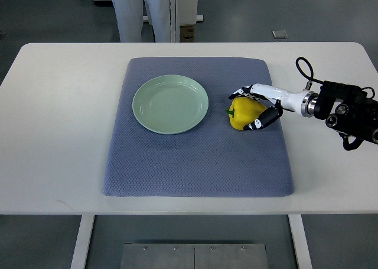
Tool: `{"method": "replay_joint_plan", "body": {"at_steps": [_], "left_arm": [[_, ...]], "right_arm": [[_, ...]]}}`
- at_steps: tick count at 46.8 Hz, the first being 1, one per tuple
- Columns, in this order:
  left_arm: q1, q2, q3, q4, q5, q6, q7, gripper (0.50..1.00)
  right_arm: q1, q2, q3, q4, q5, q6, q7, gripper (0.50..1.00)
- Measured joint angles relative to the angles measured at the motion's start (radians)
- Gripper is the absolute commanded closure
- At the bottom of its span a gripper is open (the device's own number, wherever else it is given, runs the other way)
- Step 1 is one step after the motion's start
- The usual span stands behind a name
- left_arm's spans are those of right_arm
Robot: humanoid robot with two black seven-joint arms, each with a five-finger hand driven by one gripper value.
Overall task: Place yellow pepper on plate with right hand
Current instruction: 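Close the right hand fingers around the yellow pepper, then carry the pepper with the right hand over the green plate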
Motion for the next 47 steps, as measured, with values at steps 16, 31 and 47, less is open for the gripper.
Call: {"method": "replay_joint_plan", "body": {"at_steps": [16,31,47], "left_arm": [[0.001,0.000,0.000,0.000,0.000,0.000,0.000,0.500],[0.001,0.000,0.000,0.000,0.000,0.000,0.000,0.500],[0.001,0.000,0.000,0.000,0.000,0.000,0.000,0.500]], "right_arm": [[0.015,0.000,-0.006,-0.011,-0.003,0.000,-0.002,1.000],[0.088,0.046,0.003,-0.027,0.001,-0.001,-0.004,1.000],[0.155,0.223,0.006,-0.119,0.005,-0.002,-0.046,1.000]]}}
